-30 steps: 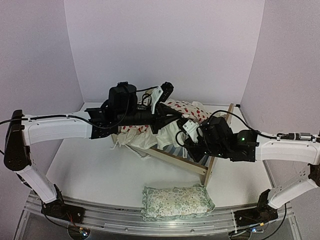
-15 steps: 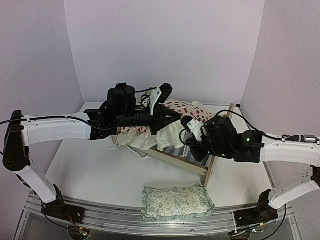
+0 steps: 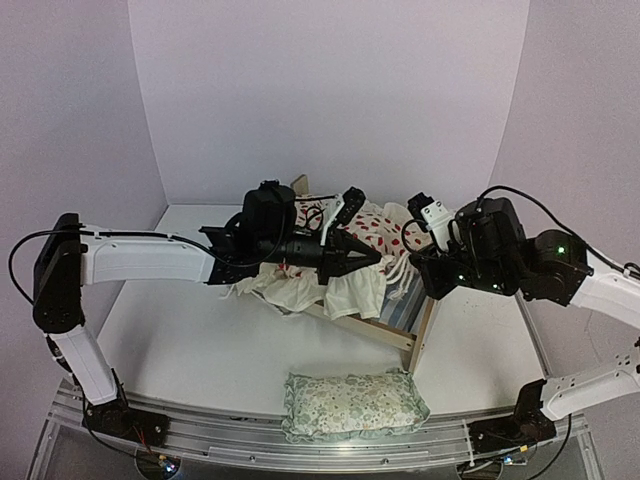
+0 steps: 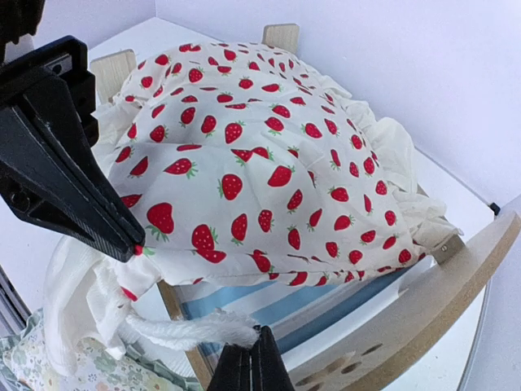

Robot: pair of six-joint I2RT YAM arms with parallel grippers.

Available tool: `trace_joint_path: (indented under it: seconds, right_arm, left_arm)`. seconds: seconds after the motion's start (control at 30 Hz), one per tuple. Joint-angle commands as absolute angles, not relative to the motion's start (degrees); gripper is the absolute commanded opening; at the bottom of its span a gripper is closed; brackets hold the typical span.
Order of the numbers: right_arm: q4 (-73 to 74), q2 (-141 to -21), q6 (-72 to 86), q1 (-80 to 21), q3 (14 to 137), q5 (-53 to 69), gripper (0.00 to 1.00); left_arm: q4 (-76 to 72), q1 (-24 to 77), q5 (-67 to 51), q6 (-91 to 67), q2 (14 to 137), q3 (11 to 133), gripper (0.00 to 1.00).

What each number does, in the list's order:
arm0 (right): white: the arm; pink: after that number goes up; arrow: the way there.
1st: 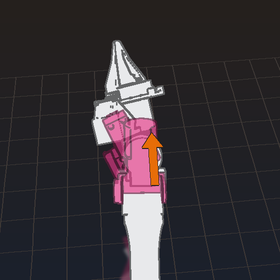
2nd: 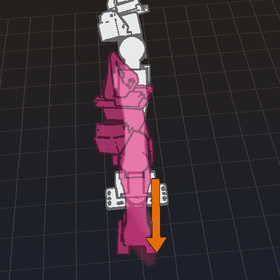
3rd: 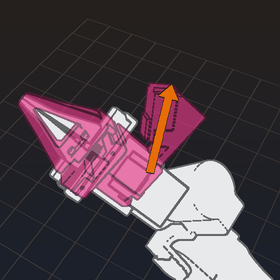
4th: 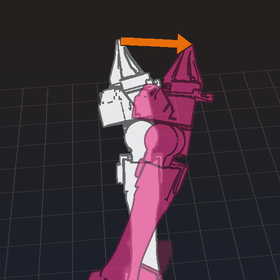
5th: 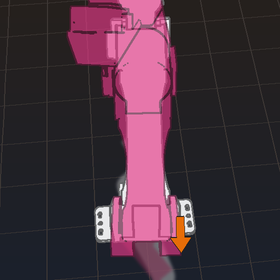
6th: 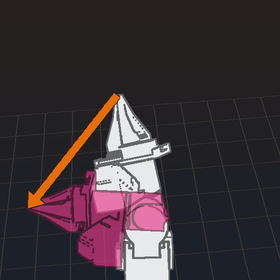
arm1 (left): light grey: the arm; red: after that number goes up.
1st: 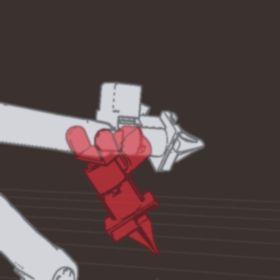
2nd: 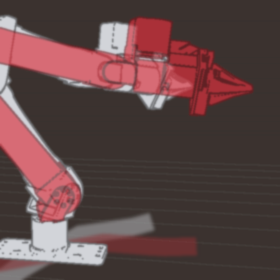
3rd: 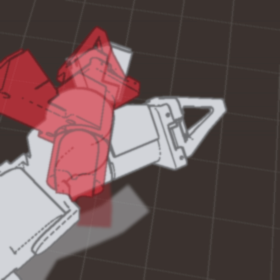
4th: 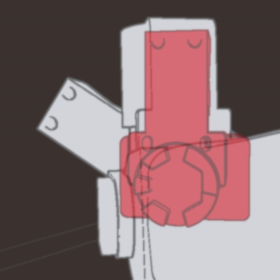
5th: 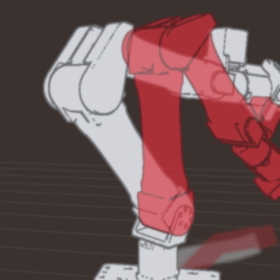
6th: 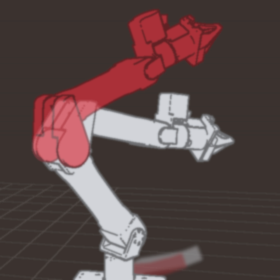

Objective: Set up the pet bed
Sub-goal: Cross the right ropes of the mattress at the bed frame base.

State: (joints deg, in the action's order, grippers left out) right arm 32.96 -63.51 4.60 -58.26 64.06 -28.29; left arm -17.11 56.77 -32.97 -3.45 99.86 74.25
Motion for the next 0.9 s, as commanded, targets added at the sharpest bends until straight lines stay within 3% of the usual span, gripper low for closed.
trace_joint_path:
  seconds: [0.0,0.27,0.5,0.7,0.87]
  right_arm:
    - [46.3,-63.9,11.5,-58.3,69.4,-29.8,0.00]
    - [53.0,-63.2,18.5,-58.3,68.9,-27.3,0.03]
    - [52.3,-68.5,19.9,-58.3,69.2,-20.5,0.03]
    - [51.7,-71.8,21.8,-58.3,69.6,-16.5,0.04]
    - [51.8,-70.7,24.1,-58.3,68.8,-17.0,0.00]
  left_arm:
    - [-21.1,56.9,-39.4,-6.6,102.9,78.6,0.01]
    - [-21.1,56.9,-41.7,-7.8,107.4,79.4,0.01]
    - [-20.7,57.0,-36.7,-8.7,108.8,77.5,0.06]
    - [-20.2,57.4,-32.9,-9.1,108.7,74.5,0.29]
    - [-20.1,57.5,-29.4,-9.7,105.4,71.0,0.38]
